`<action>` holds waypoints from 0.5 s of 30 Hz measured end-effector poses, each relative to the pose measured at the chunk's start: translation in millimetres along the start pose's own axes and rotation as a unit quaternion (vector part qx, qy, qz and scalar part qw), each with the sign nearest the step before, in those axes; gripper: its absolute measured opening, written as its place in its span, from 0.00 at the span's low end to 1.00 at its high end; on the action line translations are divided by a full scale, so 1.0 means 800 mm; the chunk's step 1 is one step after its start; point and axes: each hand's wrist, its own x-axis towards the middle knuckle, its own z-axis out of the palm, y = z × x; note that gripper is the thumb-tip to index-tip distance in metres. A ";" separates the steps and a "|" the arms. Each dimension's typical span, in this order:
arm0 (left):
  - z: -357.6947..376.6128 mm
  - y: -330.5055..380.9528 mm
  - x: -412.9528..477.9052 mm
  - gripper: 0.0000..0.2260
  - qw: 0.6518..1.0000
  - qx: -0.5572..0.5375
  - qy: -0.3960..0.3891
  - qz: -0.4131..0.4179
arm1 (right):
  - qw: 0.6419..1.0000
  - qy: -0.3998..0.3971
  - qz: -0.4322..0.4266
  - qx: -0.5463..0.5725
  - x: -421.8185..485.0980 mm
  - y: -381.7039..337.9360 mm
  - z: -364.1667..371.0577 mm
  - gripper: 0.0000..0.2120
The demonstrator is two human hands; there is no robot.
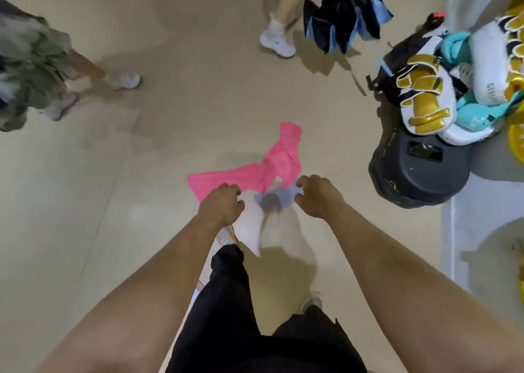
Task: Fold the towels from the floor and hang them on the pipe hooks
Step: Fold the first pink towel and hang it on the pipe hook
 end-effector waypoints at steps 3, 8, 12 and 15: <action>-0.022 -0.060 0.071 0.17 1.000 0.001 -0.002 -0.017 | 1.000 -0.025 -0.010 0.005 0.093 -0.055 0.006 0.20; -0.010 -0.152 0.202 0.16 0.999 -0.004 -0.023 -0.046 | 0.998 -0.039 -0.035 0.017 0.261 -0.119 0.057 0.18; 0.062 -0.208 0.317 0.15 0.997 -0.019 -0.047 -0.059 | 0.996 -0.074 -0.044 -0.009 0.398 -0.123 0.141 0.18; 0.141 -0.245 0.412 0.18 0.994 -0.055 -0.056 -0.079 | 0.995 -0.093 -0.036 -0.030 0.506 -0.101 0.227 0.21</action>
